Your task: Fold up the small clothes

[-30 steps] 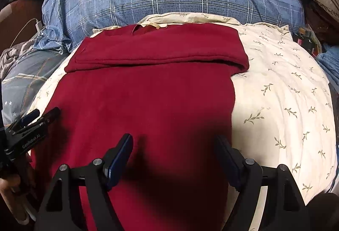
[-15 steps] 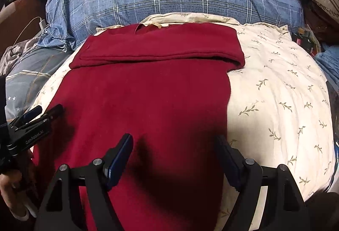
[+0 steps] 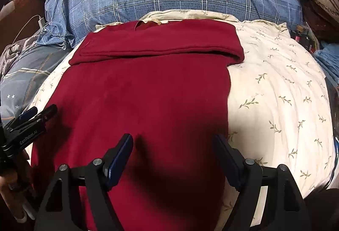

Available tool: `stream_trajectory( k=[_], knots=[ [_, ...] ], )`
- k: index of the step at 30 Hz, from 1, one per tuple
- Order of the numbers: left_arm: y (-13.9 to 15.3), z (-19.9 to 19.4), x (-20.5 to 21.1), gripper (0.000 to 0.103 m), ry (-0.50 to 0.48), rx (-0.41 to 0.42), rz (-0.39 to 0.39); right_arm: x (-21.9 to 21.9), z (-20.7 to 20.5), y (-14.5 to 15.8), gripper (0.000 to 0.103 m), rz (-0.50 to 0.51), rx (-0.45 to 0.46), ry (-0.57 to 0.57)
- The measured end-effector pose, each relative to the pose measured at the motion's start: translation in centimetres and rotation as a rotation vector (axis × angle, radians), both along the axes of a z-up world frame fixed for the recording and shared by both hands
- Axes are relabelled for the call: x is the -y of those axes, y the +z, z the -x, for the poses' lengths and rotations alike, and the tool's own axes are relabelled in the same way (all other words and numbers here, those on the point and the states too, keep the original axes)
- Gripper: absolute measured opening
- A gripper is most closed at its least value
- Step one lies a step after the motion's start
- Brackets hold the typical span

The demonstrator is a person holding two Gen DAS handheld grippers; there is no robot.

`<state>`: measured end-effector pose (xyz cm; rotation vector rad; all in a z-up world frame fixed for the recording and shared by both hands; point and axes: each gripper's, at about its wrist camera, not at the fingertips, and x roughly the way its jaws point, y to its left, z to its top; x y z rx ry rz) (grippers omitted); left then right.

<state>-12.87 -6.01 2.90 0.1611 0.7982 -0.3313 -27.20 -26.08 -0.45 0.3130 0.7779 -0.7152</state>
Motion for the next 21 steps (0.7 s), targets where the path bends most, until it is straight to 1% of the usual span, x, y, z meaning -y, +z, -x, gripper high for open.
stream_trajectory(
  k=[2,5,9,12,13,15,16,18,20,21],
  knots=[
    [0.1,0.1,0.0,0.084,-0.001,-0.007,0.0,-0.1,0.0,0.0,0.08,0.003,-0.002,0.003],
    [0.5,0.3,-0.6,0.084,0.002,-0.016,0.025,-0.1,0.2,0.1,0.08,0.004,-0.008,0.012],
    [1.1,0.5,-1.4,0.084,-0.014,-0.032,0.025,0.0,0.7,0.3,0.08,-0.007,-0.011,0.022],
    [1.6,1.3,-2.2,0.084,-0.042,-0.028,-0.001,0.0,1.8,0.6,0.08,-0.043,-0.023,0.095],
    [1.7,1.6,-2.5,0.084,-0.056,-0.03,-0.01,0.0,2.6,0.7,0.08,-0.053,-0.034,0.138],
    [1.7,2.2,-3.4,0.084,-0.08,-0.031,-0.042,0.0,4.1,0.7,0.08,-0.065,-0.06,0.188],
    [1.6,2.4,-3.8,0.084,-0.083,-0.033,-0.057,0.2,5.1,0.7,0.079,-0.081,-0.069,0.207],
    [1.5,2.6,-4.8,0.084,-0.088,-0.055,-0.069,0.9,7.2,0.3,0.077,-0.145,-0.075,0.227],
    [1.2,2.6,-5.5,0.084,-0.106,-0.102,-0.051,1.7,9.1,-0.2,0.078,-0.223,-0.063,0.221],
    [0.9,2.7,-5.9,0.084,-0.118,-0.142,-0.031,1.9,9.7,-0.5,0.077,-0.258,-0.054,0.219]
  ],
)
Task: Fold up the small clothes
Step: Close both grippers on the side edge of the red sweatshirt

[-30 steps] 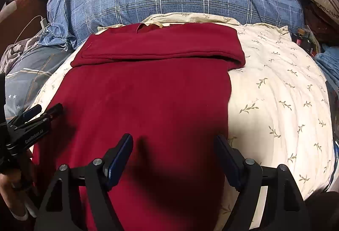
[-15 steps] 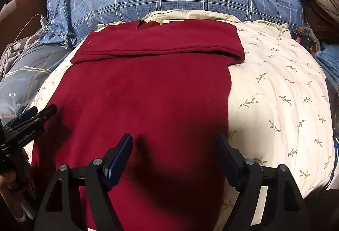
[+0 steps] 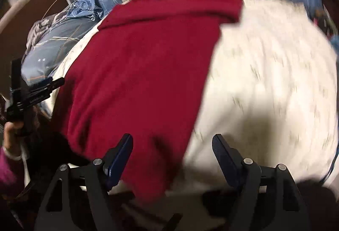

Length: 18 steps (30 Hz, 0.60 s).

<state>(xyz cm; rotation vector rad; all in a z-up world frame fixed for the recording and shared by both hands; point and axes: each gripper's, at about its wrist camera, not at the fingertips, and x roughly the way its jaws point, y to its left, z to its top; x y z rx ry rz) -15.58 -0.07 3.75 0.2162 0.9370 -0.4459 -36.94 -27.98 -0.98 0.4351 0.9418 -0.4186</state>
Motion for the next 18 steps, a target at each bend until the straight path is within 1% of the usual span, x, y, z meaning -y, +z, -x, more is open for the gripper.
stream_trajectory(
  k=[2,3,4,6,8,10,12,13,16,17,18],
  knots=[
    [-0.4,0.1,-0.5,0.084,-0.005,-0.047,0.014,0.2,1.0,-0.8,0.076,-0.06,0.0,0.0],
    [-0.7,0.2,-0.8,0.083,-0.004,-0.069,0.012,0.1,1.2,-1.2,0.076,-0.075,-0.003,0.005],
    [-0.9,0.3,-1.0,0.083,0.0,-0.076,0.005,0.1,1.1,-1.5,0.075,-0.082,-0.007,0.008],
    [-1.1,0.5,-1.5,0.083,0.007,-0.083,-0.013,-0.1,0.6,-2.4,0.07,-0.121,-0.017,0.032],
    [-1.3,0.8,-1.7,0.083,0.003,-0.097,-0.016,-0.7,0.0,-3.3,0.056,-0.167,-0.028,0.068],
    [-1.6,1.1,-1.9,0.083,-0.006,-0.114,-0.016,-1.6,-0.8,-4.0,0.048,-0.178,-0.044,0.11],
    [-2.1,1.2,-2.1,0.083,-0.013,-0.129,-0.031,-2.3,-1.4,-4.4,0.047,-0.153,-0.058,0.133],
    [-2.3,1.2,-2.1,0.084,-0.014,-0.13,-0.034,-2.5,-1.7,-4.6,0.047,-0.156,-0.056,0.139],
    [-2.3,0.9,-2.0,0.084,-0.016,-0.136,-0.023,-2.2,-2.0,-5.3,0.047,-0.202,-0.057,0.129],
    [-2.3,0.8,-2.0,0.084,-0.016,-0.139,-0.02,-2.0,-2.0,-5.4,0.049,-0.218,-0.05,0.128],
    [-2.4,1.0,-2.1,0.083,-0.017,-0.141,-0.015,-2.1,-1.9,-5.4,0.049,-0.218,-0.048,0.129]
  ],
)
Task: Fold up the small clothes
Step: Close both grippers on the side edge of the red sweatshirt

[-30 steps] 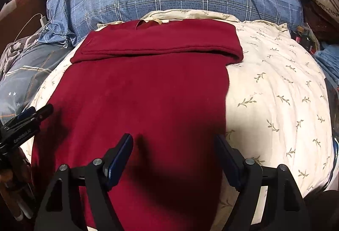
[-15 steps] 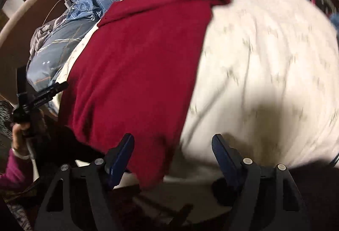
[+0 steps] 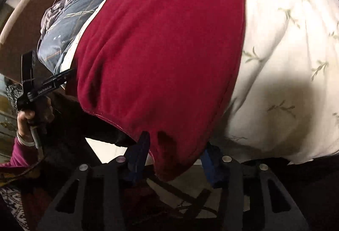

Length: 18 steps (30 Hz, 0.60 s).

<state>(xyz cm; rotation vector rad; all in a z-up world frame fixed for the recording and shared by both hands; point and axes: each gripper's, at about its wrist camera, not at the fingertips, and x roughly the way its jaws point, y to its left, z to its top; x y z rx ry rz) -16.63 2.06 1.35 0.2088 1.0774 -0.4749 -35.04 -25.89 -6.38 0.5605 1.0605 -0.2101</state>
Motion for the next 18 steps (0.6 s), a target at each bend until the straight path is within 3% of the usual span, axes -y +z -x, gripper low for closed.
stream_trajectory(
  k=[2,4,5,6,7,9,12,16,18],
  knots=[
    [-0.1,0.2,0.0,0.08,-0.015,-0.012,0.02,-0.6,0.0,0.1,0.049,0.031,-0.008,0.023],
    [0.0,0.6,0.0,0.068,-0.037,-0.009,0.038,-1.1,0.0,0.3,0.042,0.058,-0.016,0.047],
    [0.1,0.6,0.1,0.061,-0.048,-0.003,0.038,-1.3,-0.1,0.4,0.02,0.064,-0.015,0.05],
    [0.1,0.7,-0.1,0.051,-0.052,0.001,0.037,-1.3,0.0,0.7,0.006,0.062,-0.004,0.047],
    [0.2,0.6,-0.3,0.045,-0.053,-0.001,0.042,-1.5,0.0,1.2,0.006,0.06,0.013,0.046],
    [0.7,0.0,-1.0,0.005,-0.05,-0.058,0.101,-2.1,0.1,2.2,0.006,0.07,0.034,0.076],
    [2.2,-0.6,-1.7,0.005,-0.069,-0.106,0.194,-2.8,0.0,5.4,0.006,0.054,0.118,0.12],
    [5.4,-1.6,-1.8,0.005,-0.079,-0.07,0.3,-1.1,0.3,11.6,0.006,0.051,0.315,0.09],
    [7.0,-2.7,-1.6,0.005,-0.065,-0.028,0.351,0.6,0.0,13.1,0.006,0.063,0.363,0.052]
  ],
)
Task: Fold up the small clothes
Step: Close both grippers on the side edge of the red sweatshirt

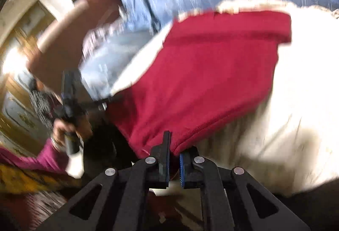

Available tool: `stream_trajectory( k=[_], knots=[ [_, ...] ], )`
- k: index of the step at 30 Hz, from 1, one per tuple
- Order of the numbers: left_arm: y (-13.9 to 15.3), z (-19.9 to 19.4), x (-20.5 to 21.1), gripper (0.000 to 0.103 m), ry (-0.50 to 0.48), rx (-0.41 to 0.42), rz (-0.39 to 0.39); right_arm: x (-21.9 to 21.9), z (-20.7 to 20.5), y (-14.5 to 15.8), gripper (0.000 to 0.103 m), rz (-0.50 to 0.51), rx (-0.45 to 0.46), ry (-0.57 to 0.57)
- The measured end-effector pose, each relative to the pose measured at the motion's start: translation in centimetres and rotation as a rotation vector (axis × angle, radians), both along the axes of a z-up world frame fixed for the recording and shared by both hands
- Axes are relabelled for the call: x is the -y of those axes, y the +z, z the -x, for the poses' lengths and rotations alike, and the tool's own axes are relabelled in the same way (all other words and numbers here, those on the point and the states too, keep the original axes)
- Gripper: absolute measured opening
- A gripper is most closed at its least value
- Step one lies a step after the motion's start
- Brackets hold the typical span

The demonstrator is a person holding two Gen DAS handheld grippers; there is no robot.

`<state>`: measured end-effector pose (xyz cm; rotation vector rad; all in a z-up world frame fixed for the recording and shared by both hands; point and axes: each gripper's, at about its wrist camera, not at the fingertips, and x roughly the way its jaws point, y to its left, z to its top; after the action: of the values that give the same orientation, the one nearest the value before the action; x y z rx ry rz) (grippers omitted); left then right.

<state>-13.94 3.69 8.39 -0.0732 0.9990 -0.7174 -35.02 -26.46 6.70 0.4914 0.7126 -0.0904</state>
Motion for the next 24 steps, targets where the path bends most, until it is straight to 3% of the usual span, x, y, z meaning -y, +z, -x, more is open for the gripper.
stream_trajectory(
  k=[5,11,16,24],
  knots=[
    [2.8,-3.7,1.8,0.005,0.053,0.085,0.066,5.5,-2.1,2.4,0.006,0.039,0.059,-0.17],
    [5.4,-8.8,6.4,0.005,0.072,0.189,0.119,10.3,-6.5,5.0,0.006,0.153,0.099,-0.27],
    [3.6,-14.0,10.6,0.005,0.111,0.227,0.089,14.5,-10.6,5.2,0.006,0.204,0.071,-0.326],
    [-2.4,-24.0,17.1,0.006,0.167,0.135,0.053,23.0,-16.2,2.2,0.006,0.184,-0.03,-0.396]
  ],
)
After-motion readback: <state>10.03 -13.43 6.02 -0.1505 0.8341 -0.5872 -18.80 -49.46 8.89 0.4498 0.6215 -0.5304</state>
